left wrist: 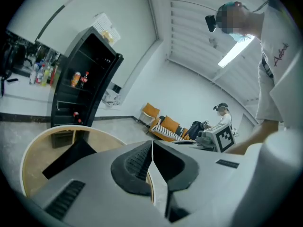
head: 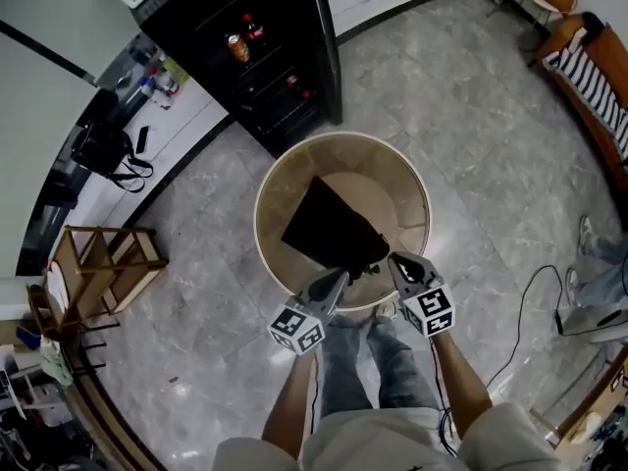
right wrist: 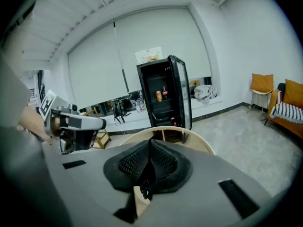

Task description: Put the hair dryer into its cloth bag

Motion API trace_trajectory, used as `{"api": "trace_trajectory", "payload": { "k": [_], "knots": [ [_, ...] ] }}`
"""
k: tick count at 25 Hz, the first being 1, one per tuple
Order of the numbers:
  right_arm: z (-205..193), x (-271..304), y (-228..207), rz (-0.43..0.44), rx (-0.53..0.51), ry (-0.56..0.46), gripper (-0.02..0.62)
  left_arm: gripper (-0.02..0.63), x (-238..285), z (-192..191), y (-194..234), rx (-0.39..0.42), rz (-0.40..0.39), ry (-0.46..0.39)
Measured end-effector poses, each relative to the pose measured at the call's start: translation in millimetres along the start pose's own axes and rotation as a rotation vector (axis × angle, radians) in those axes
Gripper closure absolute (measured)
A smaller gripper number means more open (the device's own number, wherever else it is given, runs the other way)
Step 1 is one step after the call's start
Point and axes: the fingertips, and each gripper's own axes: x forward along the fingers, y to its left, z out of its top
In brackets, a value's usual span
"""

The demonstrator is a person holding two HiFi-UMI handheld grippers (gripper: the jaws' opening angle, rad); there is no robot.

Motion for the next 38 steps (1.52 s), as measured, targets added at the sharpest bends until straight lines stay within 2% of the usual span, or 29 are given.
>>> {"api": "trace_trajectory", "payload": {
  "k": [7, 11, 17, 22, 29, 38],
  "knots": [
    [76.7, -55.7, 10.0, 0.013, 0.025, -0.113, 0.568, 0.574, -17.0, 68.4, -56.4, 0.070, 0.010, -0.073],
    [116.6, -83.8, 25.9, 0.047, -0.029, -0.147, 0.568, 0.574, -29.6, 104.3, -88.8, 0.106, 0.024, -0.126],
    [163.2, -114.7, 56.1, 0.091, -0.114, -0.187, 0.568, 0.574, -54.5, 132.0, -118.6, 0.141, 0.055, -0.171],
    [179.7, -131.3, 79.8, 0.109, -0.162, -0.203, 0.568, 0.574, -67.2, 144.9, -127.4, 0.144, 0.072, -0.209],
    [181.9, -142.9, 106.9, 0.095, -0.192, -0.199, 0.568, 0.572, -85.1, 161.1, -139.1, 0.167, 0.068, -0.246],
    [187.4, -163.2, 165.5, 0.021, -0.197, -0.242, 0.569, 0.574, -154.4, 158.4, -151.5, 0.214, 0.043, -0.245]
  ]
}}
